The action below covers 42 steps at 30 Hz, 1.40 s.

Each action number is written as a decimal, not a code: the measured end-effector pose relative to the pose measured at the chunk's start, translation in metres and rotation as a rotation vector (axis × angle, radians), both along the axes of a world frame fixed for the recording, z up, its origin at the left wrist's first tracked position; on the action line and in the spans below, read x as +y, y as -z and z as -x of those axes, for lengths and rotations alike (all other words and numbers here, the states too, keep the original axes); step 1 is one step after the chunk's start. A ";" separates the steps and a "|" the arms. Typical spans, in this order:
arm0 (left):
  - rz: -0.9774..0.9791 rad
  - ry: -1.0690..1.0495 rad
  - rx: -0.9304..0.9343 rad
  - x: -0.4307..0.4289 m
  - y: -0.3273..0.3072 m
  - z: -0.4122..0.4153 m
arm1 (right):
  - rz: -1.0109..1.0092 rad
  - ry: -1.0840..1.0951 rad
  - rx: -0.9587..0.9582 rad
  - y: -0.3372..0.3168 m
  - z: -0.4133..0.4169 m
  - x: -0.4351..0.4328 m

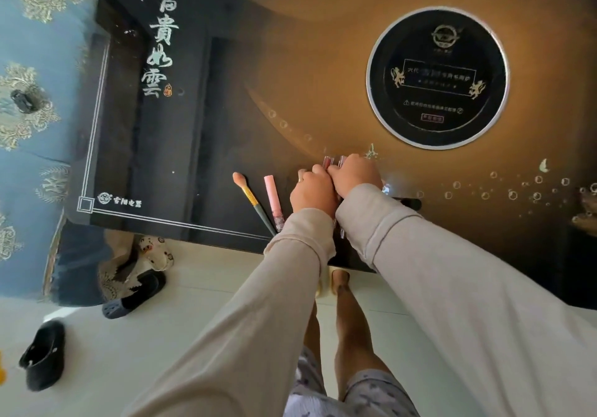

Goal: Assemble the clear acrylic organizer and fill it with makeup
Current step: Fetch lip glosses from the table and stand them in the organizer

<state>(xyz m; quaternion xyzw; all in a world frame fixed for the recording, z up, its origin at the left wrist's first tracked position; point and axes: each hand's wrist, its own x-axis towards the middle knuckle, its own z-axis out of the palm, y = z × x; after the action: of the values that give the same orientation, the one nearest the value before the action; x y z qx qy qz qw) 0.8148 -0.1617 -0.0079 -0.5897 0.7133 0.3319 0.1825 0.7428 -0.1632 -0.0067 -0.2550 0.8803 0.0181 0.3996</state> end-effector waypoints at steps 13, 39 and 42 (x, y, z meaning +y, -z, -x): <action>-0.310 -0.297 0.168 0.044 -0.050 -0.084 | 0.232 0.103 -0.418 -0.072 0.014 0.095; -0.279 0.136 -0.021 0.121 -0.091 -0.076 | 0.019 0.869 -0.242 -0.075 -0.024 0.424; -0.275 0.287 0.019 0.142 -0.098 -0.031 | 0.031 0.987 -0.254 -0.077 -0.026 0.453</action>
<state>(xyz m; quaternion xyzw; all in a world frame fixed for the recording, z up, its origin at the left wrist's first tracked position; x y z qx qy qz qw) 0.8462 -0.0194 0.0903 -0.4485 0.7396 0.4024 0.2998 0.7688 0.2902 0.0702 0.1853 0.8405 -0.2170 0.4605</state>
